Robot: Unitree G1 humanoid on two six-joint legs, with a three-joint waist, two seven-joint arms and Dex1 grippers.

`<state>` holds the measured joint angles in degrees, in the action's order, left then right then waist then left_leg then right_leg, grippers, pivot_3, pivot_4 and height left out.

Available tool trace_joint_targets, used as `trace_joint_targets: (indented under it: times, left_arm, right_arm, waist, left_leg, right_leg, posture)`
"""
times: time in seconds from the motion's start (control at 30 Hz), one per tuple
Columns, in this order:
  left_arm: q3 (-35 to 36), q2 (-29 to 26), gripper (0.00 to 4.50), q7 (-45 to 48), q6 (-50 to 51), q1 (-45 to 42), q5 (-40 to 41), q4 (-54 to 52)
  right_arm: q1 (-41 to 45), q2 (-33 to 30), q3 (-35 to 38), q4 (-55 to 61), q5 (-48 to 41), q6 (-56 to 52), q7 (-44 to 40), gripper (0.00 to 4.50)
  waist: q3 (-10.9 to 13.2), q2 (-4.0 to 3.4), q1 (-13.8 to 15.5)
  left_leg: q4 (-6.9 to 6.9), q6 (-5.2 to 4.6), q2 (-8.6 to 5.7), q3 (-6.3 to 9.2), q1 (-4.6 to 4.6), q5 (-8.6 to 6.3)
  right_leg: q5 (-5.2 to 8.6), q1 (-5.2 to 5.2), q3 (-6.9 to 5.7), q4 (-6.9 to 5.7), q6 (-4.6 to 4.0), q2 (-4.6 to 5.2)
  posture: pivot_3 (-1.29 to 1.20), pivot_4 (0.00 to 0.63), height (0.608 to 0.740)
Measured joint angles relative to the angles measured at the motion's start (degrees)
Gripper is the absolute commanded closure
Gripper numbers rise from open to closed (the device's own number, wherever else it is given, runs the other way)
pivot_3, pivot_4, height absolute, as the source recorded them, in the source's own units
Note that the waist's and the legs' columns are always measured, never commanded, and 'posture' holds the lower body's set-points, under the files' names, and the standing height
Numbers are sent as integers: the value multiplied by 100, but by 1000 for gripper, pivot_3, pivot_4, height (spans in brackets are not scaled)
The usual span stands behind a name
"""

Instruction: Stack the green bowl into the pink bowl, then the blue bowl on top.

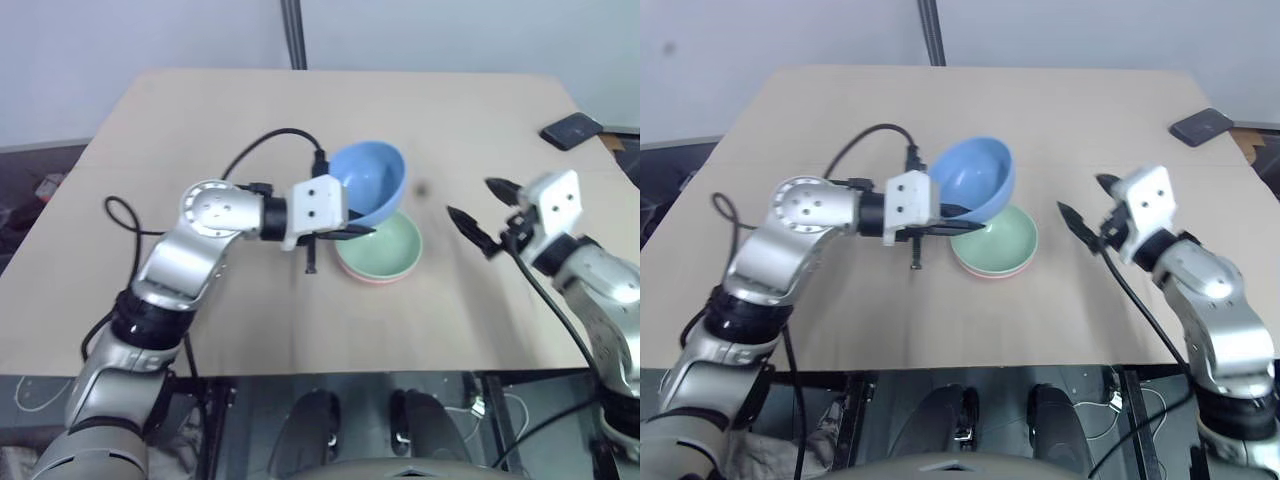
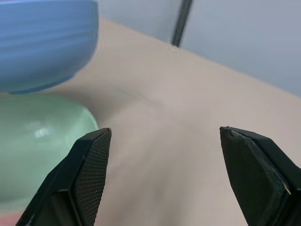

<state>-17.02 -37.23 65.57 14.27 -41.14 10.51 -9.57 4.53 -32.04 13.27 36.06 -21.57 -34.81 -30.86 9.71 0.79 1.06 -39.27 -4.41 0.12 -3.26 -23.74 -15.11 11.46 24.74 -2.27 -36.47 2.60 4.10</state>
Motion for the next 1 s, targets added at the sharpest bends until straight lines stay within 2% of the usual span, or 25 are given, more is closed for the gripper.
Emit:
trace_joint_targets:
  times: [0.13,0.23,0.4,0.57,0.6,0.63,0.67,0.73,0.87,1.0]
  left_arm:
    - [-229,143,4455,363,-724,-218,-267,794]
    - [-304,240,4455,604,-977,-351,-277,1095]
    - [-376,362,4455,934,-1210,-507,-276,1317]
    - [-388,376,4455,1292,-1218,-610,-268,1326]
    - [-388,374,3681,1364,-1187,-629,-252,1337]
    - [-387,372,3515,1416,-1154,-642,-233,1350]
    - [-379,380,2952,1491,-1044,-676,-185,1353]
    - [-331,425,2293,1417,-885,-702,-123,1350]
    - [173,378,2293,1135,-137,-715,265,1269]
    - [1169,31,2293,364,827,-380,669,991]
  right_arm:
    - [-1686,-355,660,611,-568,222,-930,615]
    - [-2213,-362,1129,830,-995,390,-1298,615]
    - [-2421,-393,1563,1066,-1507,536,-1488,615]
    - [-2427,-453,1700,1105,-1667,678,-1486,615]
    - [-2417,-480,1715,1101,-1667,726,-1482,615]
    - [-2401,-499,1716,1095,-1668,752,-1480,615]
    - [-2350,-542,1720,1071,-1670,779,-1463,615]
    - [-2260,-609,1718,1042,-1670,781,-1420,615]
    - [-2056,-733,1662,989,-1658,797,-1354,615]
    - [-1592,-882,1224,701,-1451,814,-1308,615]
  waist:
    - [0,0,-11]
    - [-1,2,-39]
    - [-1,3,-20]
    - [-1,3,-20]
    - [-1,3,-20]
    - [-1,3,-20]
    - [-1,3,-21]
    - [-1,3,-21]
    - [-1,3,-37]
    - [-2,1,-84]
  left_leg:
    - [-4,-16,-1,-5,-3,-10]
    - [-13,-21,4,-13,4,-12]
    - [-14,-21,7,-11,10,-12]
    - [-19,-21,4,-14,6,-12]
    - [-19,-21,4,-14,6,-12]
    - [-19,-21,4,-14,6,-12]
    - [-19,-21,4,-13,6,-12]
    - [-19,-21,4,-13,6,-12]
    - [-20,-20,7,-13,6,-12]
    - [-18,-19,10,-15,14,-12]
  right_leg:
    - [-1,-1,6,8,1,2]
    - [-1,-3,15,4,3,-1]
    - [5,-3,15,-10,10,-1]
    - [0,-2,19,-9,2,1]
    - [0,-2,19,-9,3,1]
    - [0,-2,19,-9,3,1]
    - [0,-2,18,-9,3,0]
    - [1,-2,18,-10,3,1]
    - [1,0,19,-11,4,-1]
    - [3,0,24,-17,6,-3]
  posture:
    - [0,150,739]
    - [0,150,739]
    - [0,150,739]
    - [0,150,739]
    - [0,150,739]
    - [0,150,739]
    - [0,150,739]
    - [0,150,739]
    - [0,150,739]
    - [0,150,739]
